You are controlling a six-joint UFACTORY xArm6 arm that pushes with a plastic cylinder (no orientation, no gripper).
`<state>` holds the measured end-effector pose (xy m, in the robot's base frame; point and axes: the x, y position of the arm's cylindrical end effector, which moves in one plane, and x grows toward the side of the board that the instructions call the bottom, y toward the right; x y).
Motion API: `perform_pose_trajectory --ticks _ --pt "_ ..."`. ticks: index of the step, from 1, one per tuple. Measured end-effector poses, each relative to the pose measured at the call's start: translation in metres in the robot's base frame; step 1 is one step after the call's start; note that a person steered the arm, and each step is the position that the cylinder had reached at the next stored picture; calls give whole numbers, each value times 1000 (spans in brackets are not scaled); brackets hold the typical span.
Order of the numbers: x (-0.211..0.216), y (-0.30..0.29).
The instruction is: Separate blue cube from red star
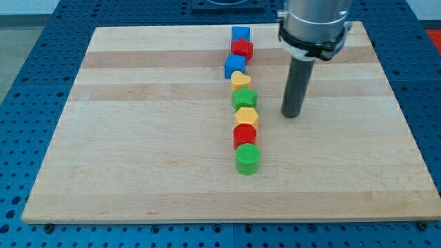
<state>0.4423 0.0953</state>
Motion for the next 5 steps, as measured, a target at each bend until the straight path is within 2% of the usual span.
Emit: perform_pose_trajectory --ticks 5 --pt "11 -5"
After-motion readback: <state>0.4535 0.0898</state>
